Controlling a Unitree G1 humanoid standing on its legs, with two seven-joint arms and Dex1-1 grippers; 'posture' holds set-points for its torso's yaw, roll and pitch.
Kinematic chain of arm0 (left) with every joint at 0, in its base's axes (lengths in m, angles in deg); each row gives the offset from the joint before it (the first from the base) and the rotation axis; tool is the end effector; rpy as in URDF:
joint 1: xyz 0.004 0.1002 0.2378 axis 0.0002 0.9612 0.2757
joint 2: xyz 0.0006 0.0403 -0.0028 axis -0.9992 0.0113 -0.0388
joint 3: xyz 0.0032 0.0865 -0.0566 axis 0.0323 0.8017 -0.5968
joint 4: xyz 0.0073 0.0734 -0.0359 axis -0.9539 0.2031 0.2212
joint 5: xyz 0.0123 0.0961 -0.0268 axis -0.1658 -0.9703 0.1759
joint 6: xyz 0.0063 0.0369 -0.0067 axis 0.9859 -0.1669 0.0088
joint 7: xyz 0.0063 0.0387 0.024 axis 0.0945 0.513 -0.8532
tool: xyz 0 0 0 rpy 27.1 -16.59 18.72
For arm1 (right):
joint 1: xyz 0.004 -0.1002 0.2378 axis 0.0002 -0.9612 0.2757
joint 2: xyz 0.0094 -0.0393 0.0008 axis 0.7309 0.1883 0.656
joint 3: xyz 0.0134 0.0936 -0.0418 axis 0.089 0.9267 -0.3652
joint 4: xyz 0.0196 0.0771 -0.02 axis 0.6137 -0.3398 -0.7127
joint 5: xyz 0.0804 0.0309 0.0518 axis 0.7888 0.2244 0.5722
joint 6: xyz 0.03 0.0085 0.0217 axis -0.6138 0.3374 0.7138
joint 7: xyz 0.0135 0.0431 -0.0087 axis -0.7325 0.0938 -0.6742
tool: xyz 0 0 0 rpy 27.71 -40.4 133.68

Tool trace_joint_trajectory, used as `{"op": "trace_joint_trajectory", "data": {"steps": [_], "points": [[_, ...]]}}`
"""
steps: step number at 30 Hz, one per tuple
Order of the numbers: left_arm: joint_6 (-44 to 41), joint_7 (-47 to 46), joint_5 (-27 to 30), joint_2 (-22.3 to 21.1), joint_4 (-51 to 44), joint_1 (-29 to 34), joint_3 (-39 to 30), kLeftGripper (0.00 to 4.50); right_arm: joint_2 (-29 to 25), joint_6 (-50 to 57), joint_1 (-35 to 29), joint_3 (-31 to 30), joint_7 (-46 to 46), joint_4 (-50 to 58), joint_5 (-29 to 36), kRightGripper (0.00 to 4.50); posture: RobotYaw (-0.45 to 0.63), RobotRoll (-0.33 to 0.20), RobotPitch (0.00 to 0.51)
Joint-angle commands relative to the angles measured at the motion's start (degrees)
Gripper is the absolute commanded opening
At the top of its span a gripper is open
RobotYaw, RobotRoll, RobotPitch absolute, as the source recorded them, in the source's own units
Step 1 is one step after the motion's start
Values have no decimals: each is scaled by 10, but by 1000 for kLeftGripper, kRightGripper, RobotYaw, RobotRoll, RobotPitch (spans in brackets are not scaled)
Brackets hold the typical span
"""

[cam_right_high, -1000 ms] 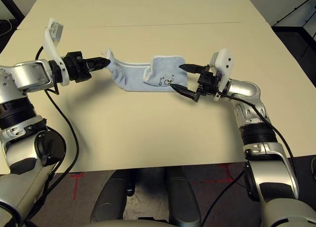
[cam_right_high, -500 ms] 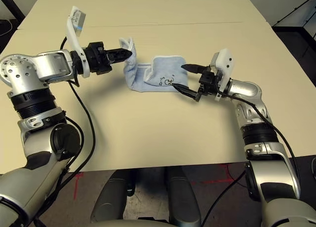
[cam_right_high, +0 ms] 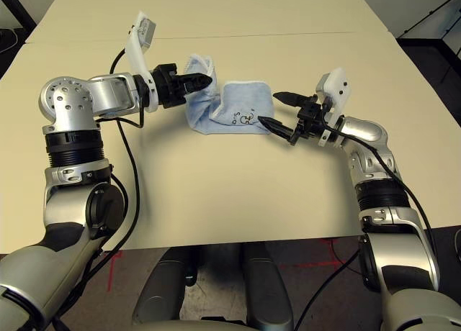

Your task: Fold the towel and set it aside.

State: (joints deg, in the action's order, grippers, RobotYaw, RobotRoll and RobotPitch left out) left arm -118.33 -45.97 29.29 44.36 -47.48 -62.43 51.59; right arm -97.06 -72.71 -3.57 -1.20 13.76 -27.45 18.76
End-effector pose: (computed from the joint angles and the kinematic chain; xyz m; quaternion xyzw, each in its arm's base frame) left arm 0.3203 0.1290 0.2622 -0.2289 0.1867 -0.4068 0.8644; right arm 0.3157 -0.2554 0.1634 -0.1143 -0.0697 0.4520 0.8819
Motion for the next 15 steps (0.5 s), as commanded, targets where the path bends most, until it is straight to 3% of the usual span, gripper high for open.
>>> {"op": "trace_joint_trajectory", "data": {"steps": [1,7,15], "points": [[14,11,1,16,20,-23,7,92,1,-1,-11,8,1,7,1,4500,93,0,222],[37,35,-9,27,44,-38,34,92,3,-1,-10,7,4,8,1,4500,92,0,222],[81,103,-51,8,63,-24,120,92,4,0,-14,4,5,15,-1,4500,89,0,224]]}}
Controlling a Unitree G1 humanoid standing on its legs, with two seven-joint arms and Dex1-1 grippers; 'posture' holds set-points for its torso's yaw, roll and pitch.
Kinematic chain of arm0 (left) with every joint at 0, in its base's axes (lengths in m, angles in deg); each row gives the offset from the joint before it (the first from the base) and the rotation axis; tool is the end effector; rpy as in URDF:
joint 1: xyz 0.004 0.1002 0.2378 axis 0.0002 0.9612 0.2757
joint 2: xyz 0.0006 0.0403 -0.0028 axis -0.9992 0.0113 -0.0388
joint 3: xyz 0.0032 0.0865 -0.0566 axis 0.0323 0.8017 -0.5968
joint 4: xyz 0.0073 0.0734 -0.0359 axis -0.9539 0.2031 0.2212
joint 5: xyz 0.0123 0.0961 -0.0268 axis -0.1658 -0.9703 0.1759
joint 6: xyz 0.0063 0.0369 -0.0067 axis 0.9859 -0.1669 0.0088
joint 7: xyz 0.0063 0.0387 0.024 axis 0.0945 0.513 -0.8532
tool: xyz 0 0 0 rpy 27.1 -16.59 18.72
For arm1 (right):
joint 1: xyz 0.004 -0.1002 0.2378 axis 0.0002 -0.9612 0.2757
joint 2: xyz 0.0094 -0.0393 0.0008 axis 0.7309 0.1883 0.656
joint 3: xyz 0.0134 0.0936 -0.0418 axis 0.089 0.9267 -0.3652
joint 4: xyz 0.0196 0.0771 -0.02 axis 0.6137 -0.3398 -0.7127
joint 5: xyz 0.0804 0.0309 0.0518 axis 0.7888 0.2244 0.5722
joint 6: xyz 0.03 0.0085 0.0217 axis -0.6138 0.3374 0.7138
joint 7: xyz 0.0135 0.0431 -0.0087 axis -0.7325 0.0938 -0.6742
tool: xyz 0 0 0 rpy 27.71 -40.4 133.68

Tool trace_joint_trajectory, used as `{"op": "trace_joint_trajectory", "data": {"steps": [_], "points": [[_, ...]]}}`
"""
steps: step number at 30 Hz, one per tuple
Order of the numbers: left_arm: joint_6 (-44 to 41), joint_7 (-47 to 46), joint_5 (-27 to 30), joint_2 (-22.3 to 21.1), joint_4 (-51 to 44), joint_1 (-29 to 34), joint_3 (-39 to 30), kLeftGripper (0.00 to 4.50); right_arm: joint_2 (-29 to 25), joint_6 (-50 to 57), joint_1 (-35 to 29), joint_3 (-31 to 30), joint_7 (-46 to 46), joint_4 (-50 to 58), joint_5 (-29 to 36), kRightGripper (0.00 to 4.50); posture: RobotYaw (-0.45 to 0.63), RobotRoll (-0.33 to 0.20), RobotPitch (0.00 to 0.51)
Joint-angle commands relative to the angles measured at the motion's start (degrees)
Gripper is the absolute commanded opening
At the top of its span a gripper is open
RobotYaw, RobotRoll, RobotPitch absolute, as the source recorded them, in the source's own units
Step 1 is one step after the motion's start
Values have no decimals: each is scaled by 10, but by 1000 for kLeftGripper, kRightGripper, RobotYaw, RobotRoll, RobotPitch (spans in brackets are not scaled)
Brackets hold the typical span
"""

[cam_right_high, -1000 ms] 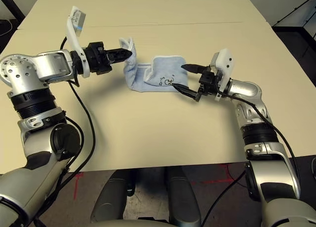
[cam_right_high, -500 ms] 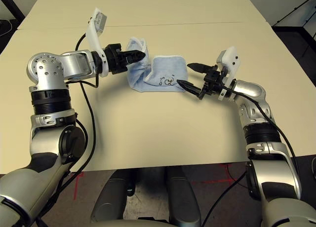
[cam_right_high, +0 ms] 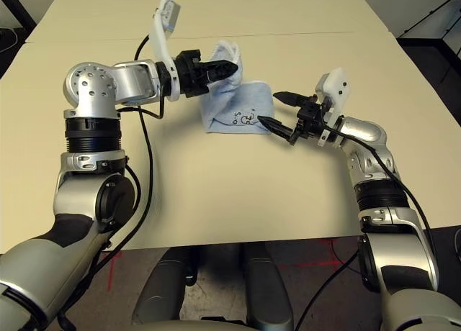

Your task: Fold the towel and set it aside.

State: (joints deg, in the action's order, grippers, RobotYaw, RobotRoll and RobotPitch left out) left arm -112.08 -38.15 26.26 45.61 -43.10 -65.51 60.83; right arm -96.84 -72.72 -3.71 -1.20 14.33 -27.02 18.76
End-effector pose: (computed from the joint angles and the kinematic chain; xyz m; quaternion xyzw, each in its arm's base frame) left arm 0.3265 0.0973 0.2666 -0.1771 0.1776 -0.4659 0.8485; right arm 0.3155 -0.2541 0.1634 -0.1141 -0.0725 0.4495 0.8830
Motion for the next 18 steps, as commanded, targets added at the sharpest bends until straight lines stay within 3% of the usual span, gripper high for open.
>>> {"op": "trace_joint_trajectory", "data": {"steps": [1,10,18], "points": [[26,33,-27,-6,25,6,37,92,2,0,-13,4,0,11,-1,4500,89,0,224],[84,79,-76,2,82,-8,80,92,3,-1,-12,2,1,11,-3,4500,89,0,229],[89,115,-75,29,90,-35,82,92,2,-1,-12,1,2,11,-5,4500,86,0,228]]}}
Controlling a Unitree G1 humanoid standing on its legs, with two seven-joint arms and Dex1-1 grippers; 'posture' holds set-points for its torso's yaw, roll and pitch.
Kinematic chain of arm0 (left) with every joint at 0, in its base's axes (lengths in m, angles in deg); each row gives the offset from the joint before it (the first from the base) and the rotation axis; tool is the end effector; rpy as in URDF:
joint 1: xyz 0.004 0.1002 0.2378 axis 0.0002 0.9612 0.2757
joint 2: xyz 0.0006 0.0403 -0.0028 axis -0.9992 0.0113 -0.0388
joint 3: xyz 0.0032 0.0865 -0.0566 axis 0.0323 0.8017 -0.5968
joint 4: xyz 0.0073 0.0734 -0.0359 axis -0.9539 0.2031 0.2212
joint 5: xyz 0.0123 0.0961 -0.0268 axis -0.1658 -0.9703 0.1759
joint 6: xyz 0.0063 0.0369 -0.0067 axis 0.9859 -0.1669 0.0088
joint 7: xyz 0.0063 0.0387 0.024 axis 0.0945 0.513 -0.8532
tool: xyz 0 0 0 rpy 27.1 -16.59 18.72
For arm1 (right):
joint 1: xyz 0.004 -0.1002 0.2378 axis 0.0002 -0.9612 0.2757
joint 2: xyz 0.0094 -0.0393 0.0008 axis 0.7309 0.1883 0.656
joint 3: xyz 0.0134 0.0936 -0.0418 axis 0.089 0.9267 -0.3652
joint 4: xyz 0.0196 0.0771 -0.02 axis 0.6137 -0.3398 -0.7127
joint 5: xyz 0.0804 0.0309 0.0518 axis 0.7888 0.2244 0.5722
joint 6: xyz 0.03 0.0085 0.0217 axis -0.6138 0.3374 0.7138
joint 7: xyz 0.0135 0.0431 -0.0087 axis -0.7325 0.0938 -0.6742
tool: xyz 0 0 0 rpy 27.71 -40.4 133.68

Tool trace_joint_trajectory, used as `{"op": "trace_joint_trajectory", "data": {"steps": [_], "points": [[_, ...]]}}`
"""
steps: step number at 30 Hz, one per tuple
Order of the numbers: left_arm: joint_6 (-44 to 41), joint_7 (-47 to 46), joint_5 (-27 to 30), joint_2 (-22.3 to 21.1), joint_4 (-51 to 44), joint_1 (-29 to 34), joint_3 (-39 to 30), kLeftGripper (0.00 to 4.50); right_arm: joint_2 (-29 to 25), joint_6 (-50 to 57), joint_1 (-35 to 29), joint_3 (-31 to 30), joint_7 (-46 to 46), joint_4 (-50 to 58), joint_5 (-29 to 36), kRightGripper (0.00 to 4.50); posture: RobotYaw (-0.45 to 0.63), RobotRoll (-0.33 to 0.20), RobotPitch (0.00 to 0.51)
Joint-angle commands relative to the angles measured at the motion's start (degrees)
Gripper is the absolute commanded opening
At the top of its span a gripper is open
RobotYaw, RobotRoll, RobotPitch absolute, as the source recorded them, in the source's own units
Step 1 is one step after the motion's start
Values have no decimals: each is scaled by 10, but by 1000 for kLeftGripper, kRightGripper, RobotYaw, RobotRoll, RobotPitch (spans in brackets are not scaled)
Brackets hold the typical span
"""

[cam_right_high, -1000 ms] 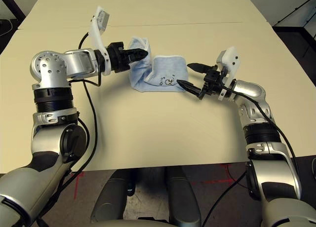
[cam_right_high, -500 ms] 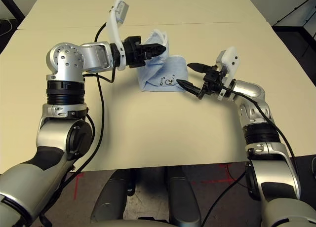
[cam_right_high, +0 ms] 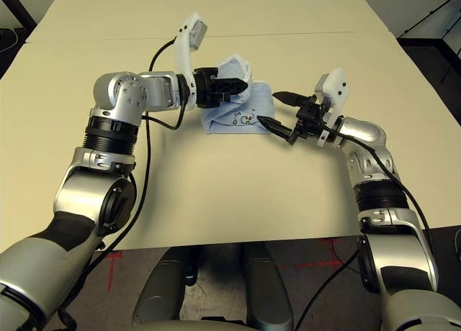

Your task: Fold the towel and set it aside.

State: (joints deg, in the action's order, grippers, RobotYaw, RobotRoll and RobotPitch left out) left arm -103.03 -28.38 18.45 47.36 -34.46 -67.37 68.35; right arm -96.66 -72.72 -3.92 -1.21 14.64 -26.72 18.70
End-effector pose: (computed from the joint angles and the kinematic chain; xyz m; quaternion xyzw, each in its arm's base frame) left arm 0.3389 0.0745 0.2531 -0.1304 0.1810 -0.4956 0.8394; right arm 0.3152 -0.2532 0.1627 -0.1137 -0.0732 0.4484 0.8836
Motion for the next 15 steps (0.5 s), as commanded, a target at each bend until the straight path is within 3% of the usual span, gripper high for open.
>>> {"op": "trace_joint_trajectory", "data": {"steps": [1,15], "points": [[-4,22,4,14,2,-19,7,92,0,-1,-9,1,-1,7,-4,4500,87,0,228],[27,47,-61,37,29,7,80,92,2,-1,-11,1,-1,12,-5,4500,82,0,229]]}}
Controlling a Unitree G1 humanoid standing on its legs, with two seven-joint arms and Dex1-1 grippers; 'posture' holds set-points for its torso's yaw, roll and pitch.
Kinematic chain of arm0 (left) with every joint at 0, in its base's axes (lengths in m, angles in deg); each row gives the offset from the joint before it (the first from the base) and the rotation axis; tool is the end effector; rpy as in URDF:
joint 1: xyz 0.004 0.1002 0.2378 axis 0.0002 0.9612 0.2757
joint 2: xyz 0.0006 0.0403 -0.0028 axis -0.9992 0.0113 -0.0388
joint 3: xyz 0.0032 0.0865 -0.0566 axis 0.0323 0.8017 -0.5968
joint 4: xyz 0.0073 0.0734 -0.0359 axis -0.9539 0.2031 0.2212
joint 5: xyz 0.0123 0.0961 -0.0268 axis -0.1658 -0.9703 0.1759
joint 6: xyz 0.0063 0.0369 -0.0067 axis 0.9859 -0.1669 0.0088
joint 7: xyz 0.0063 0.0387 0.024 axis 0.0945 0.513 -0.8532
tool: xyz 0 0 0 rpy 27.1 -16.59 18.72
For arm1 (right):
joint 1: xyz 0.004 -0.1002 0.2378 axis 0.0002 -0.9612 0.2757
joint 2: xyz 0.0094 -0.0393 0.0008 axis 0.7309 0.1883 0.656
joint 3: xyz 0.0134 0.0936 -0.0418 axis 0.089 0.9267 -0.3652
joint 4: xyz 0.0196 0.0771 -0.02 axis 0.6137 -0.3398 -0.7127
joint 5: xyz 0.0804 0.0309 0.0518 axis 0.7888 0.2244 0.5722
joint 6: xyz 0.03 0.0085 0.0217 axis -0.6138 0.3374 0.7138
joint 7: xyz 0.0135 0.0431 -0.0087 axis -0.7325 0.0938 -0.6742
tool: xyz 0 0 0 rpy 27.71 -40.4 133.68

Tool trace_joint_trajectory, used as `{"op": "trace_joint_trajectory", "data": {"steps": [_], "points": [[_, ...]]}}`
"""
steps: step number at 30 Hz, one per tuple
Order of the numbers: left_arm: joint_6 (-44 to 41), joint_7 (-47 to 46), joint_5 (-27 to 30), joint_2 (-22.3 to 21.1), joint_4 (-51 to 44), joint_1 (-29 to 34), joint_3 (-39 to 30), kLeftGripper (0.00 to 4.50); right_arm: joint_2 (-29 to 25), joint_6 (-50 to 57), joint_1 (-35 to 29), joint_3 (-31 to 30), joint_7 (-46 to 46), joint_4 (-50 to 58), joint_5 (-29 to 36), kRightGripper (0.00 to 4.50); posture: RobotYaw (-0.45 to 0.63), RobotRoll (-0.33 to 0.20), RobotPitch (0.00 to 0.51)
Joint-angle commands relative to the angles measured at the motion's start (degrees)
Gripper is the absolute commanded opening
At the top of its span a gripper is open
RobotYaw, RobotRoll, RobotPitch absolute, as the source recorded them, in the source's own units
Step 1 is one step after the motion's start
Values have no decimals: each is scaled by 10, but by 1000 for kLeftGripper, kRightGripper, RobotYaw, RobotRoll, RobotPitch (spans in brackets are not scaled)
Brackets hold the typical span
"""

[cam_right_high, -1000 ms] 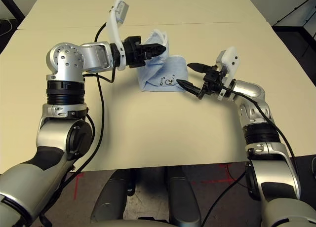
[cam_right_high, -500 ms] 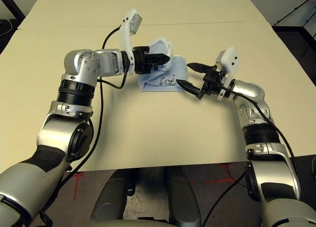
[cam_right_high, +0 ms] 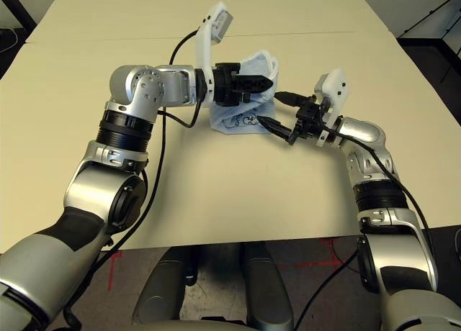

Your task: Fold the towel and set it aside.

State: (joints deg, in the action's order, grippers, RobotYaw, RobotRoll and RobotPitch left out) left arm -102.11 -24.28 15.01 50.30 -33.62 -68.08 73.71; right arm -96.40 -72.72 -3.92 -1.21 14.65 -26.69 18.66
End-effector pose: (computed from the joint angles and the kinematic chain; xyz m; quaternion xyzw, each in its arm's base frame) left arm 0.3348 0.0493 0.2480 -0.0822 0.1974 -0.5336 0.8183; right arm 0.3154 -0.2521 0.1621 -0.1123 -0.0738 0.4495 0.8831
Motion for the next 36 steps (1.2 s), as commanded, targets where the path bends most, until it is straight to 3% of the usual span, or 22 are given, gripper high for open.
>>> {"op": "trace_joint_trajectory", "data": {"steps": [1,11,14,23,36], "points": [[25,6,-36,8,29,17,33,92,-1,-1,-11,1,-1,12,-4,4500,82,0,229],[95,-9,-100,18,96,19,44,92,-3,2,-13,1,-3,22,-4,4500,82,0,229],[109,-11,-110,21,100,19,42,1029,-4,2,-12,1,-4,19,-4,4500,75,0,220],[112,8,-119,14,75,24,46,4413,-30,-8,-18,9,-3,6,-17,4500,76,0,218],[100,28,-118,21,42,36,55,4463,-65,-23,-27,16,-18,2,-25,4500,68,0,218]]}}
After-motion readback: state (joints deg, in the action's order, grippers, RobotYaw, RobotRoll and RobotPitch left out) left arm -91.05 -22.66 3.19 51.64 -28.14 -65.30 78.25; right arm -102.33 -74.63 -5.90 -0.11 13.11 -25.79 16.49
